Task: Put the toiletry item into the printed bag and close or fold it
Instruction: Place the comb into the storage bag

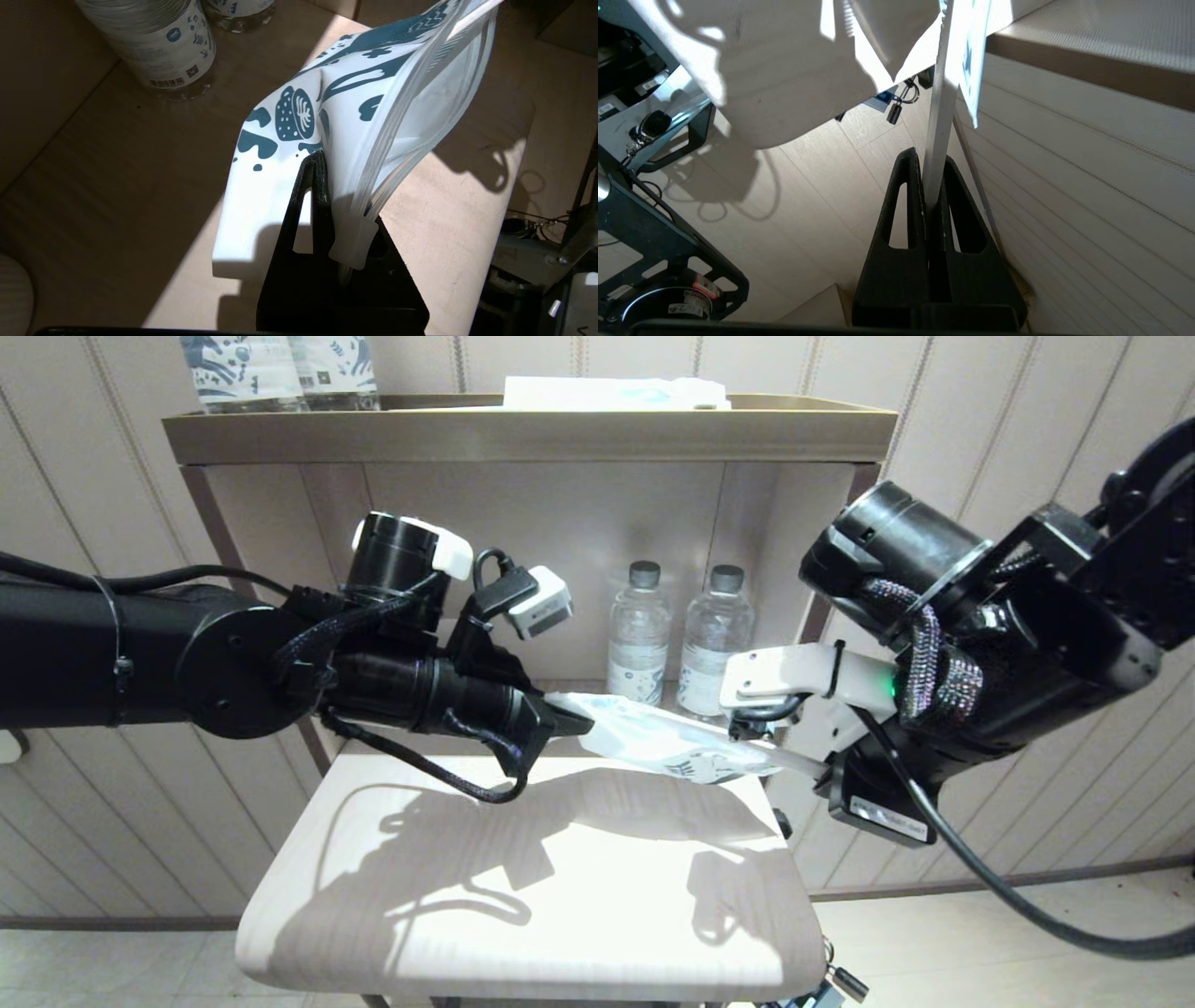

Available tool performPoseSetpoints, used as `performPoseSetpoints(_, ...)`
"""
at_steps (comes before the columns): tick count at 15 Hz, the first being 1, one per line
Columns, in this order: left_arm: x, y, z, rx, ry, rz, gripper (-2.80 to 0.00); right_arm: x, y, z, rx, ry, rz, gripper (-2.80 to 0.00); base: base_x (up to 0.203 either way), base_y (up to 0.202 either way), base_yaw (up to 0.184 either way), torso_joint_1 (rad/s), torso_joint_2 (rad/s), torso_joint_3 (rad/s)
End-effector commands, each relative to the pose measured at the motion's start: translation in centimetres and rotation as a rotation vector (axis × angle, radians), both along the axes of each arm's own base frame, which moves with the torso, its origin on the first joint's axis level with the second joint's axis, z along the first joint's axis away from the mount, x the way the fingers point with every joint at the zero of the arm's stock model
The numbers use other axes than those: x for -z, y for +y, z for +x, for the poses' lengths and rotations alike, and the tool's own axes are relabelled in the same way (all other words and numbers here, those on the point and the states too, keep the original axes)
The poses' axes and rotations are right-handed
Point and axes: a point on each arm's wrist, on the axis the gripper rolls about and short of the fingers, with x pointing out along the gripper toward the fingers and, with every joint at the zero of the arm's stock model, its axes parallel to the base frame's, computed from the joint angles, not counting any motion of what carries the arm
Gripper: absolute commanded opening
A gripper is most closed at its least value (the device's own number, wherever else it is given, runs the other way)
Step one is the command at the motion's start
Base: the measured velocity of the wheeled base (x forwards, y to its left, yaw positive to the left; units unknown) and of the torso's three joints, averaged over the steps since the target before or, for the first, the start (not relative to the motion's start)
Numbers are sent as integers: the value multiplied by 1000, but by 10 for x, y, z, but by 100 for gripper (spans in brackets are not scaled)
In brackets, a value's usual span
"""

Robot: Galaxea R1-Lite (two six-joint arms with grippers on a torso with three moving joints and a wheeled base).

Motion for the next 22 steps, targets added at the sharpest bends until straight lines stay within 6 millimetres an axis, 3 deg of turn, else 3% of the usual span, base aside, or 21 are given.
performPoseSetpoints(1,-2,2,-5,21,5,-10,-280,1,5,4,-7,3,-6,-280,0,0,0,0,0,0)
performPoseSetpoints(19,-6,11,-16,104,40,-59,-280,2,11,10,-40,-4,-22,-280,0,0,0,0,0,0)
performPoseSetpoints(20,-6,12,-15,100,41,-61,-280,2,11,10,-39,-7,-19,0,0,0,0,0,0,0)
performPoseSetpoints(22,-5,12,-15,96,48,-63,-280,4,11,12,-39,-3,-22,0,0,0,0,0,0,0)
